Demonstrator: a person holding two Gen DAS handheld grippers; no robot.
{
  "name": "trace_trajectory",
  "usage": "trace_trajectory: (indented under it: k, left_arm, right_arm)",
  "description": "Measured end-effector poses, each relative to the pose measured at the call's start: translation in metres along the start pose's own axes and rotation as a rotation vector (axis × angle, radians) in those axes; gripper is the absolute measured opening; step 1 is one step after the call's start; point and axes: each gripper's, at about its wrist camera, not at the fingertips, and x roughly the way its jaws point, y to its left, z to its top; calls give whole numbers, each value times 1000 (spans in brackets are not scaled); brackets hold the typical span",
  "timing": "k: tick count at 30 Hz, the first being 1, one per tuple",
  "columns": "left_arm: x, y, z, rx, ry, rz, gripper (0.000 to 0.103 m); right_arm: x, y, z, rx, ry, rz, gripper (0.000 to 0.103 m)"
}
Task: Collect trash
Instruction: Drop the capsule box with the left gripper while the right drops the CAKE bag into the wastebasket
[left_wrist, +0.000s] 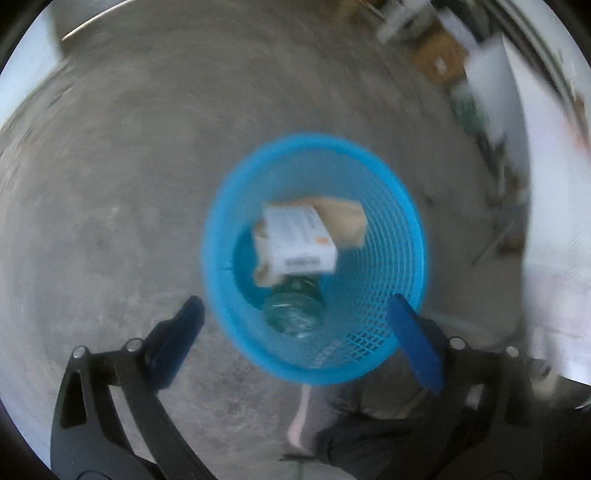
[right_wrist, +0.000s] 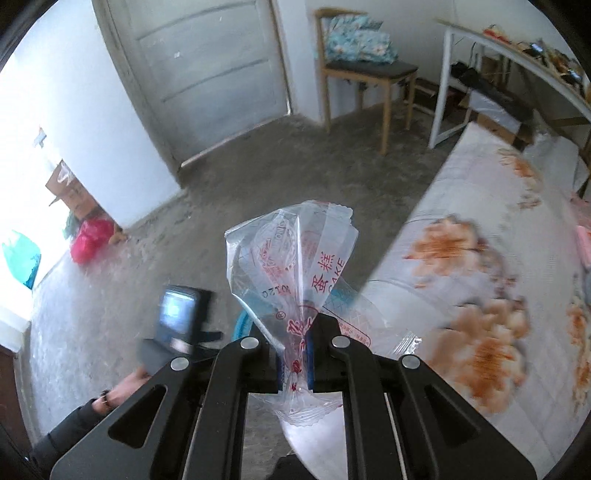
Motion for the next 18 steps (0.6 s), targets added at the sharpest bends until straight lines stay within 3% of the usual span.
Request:
trace_trajectory:
  k: [6, 15, 17, 18]
  left_arm:
    - [-62, 73, -13, -160, -136, 0, 95]
    - [-78, 128, -33, -251, -157, 5, 95]
    - [-77, 136, -35, -263, -156, 7, 95]
    - [-77, 139, -38, -268, -152, 7, 95]
  right_arm:
    - [95, 33, -10, 18, 166, -41, 8]
    - [213, 48, -53, 39, 444, -125, 11]
    - [229, 40, -62, 75, 482, -122, 21]
    - [232, 32, -65, 111, 478, -119, 49]
